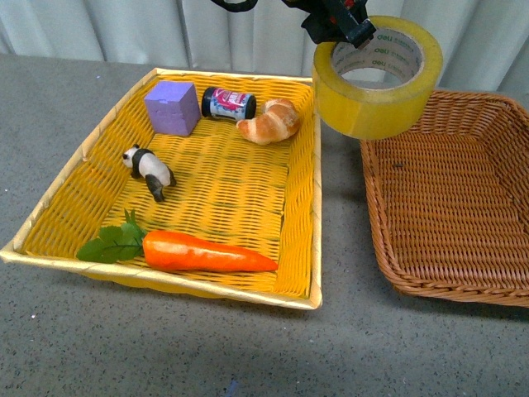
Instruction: Move tape to another basket
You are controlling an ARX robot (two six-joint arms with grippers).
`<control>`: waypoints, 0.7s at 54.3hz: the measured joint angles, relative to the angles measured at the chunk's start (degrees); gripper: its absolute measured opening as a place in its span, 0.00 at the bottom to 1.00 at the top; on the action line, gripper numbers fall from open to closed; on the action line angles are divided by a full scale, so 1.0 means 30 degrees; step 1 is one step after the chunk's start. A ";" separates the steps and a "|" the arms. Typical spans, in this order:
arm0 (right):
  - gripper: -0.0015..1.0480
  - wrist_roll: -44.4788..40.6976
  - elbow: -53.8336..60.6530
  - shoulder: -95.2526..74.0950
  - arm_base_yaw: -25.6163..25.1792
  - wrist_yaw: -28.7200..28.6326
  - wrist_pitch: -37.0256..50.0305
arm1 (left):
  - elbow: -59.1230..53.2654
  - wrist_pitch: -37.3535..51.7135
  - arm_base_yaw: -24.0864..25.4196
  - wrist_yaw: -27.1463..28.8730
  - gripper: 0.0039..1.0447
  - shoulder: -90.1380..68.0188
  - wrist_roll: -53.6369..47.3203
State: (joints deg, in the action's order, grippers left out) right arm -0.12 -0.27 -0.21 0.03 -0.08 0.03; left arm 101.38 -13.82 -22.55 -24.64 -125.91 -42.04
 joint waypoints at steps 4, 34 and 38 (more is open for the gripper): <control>0.91 -0.1275 -0.1129 -0.1370 0.0000 -0.0299 -0.2805 | -0.0036 0.0000 0.0051 0.0007 0.15 0.0000 0.0000; 0.91 -0.6513 -1.0848 -2.2229 -0.0488 -0.3614 0.2958 | -0.0080 0.0000 0.0087 0.0000 0.15 0.0007 -0.0066; 0.91 -0.6280 -1.2480 -2.4298 0.0211 -0.3446 0.2295 | -0.0080 0.0000 0.0109 0.0022 0.15 0.0007 -0.0066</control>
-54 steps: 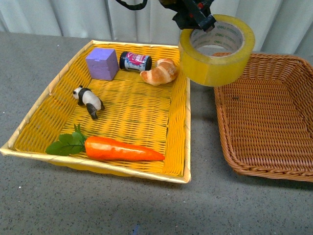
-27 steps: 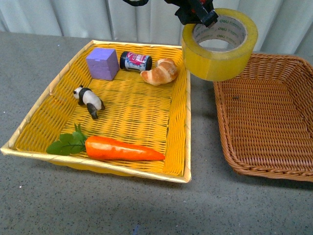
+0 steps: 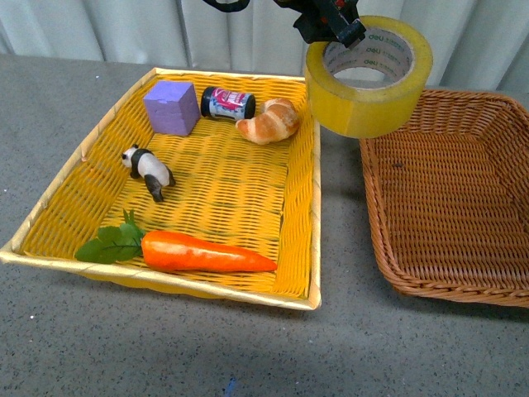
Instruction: Move tape to another basket
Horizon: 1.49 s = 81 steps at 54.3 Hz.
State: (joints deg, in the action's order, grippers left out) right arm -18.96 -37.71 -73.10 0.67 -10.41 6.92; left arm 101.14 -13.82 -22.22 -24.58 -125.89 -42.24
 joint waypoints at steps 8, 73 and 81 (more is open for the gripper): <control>0.91 0.0350 -0.3220 -0.3126 0.1530 0.0670 -0.1319 | 0.0000 0.0000 -0.0029 -0.0029 0.15 0.0000 -0.0007; 0.15 0.6951 -1.0018 -1.0244 0.3774 0.1996 -0.4605 | 0.0000 0.0036 -0.0131 0.0000 0.15 0.0000 0.0386; 0.15 0.7133 -1.0025 -1.0324 0.3774 0.2004 -0.4685 | 0.0000 0.0036 -0.0138 0.0015 0.15 0.0000 0.0423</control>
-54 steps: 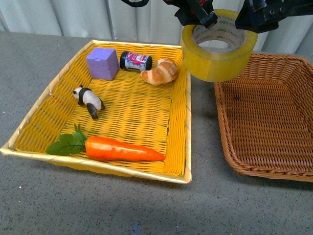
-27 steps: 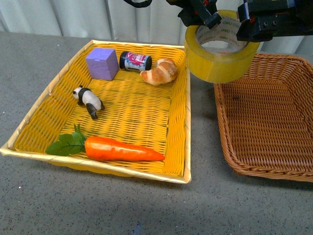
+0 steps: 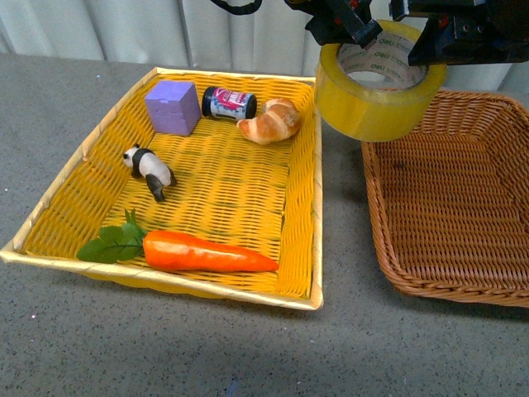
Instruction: Move tape to another basket
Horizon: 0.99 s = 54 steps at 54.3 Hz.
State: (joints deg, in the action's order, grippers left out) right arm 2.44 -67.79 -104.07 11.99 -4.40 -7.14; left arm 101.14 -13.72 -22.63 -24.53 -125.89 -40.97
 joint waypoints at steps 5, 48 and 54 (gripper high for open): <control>0.15 0.0058 -0.0131 -0.0080 -0.0036 0.0095 0.0058 | -0.1013 0.2098 -0.0248 0.1800 0.15 0.0335 0.1035; 0.14 -0.0240 0.0772 -0.2907 -0.3075 0.1989 0.1071 | -0.5268 0.8145 0.3169 0.9369 0.94 0.2200 1.0469; 0.14 -0.0546 0.1435 -0.3621 -0.3257 0.2594 0.1501 | -0.5479 0.8743 0.3774 1.0877 0.94 0.2142 1.1999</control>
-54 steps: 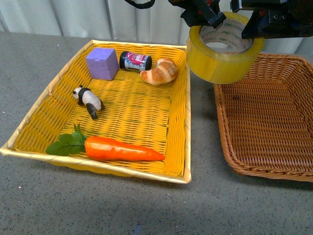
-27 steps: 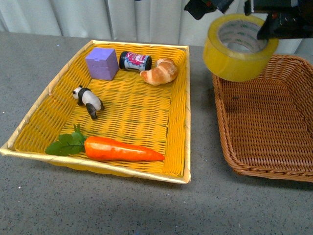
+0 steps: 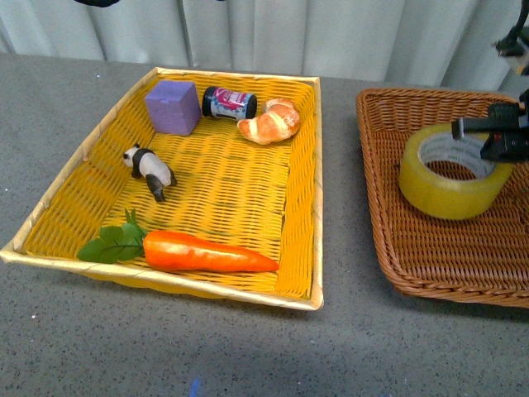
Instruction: Move tape to another basket
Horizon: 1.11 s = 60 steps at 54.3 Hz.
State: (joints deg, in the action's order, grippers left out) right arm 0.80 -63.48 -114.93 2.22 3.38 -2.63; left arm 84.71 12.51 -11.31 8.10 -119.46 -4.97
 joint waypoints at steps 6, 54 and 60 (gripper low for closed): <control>0.14 -0.0102 0.0525 -0.0605 -0.0175 -0.0080 0.0597 | -0.0357 0.0546 0.0379 0.0342 0.94 0.0000 0.0619; 0.26 -0.0277 1.2743 0.6441 -0.0750 -0.1049 2.4451 | -1.2779 1.4848 0.1304 -0.0386 0.40 0.5807 0.1486; 0.09 -0.0277 1.4229 0.8415 -0.0743 -0.1078 2.3460 | -1.5438 1.5671 0.1690 -0.0721 0.23 0.7439 0.1559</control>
State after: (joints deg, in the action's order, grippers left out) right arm -0.03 -20.80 -89.69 -0.01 0.14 67.75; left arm 38.39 59.53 -6.24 5.93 -97.14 -0.30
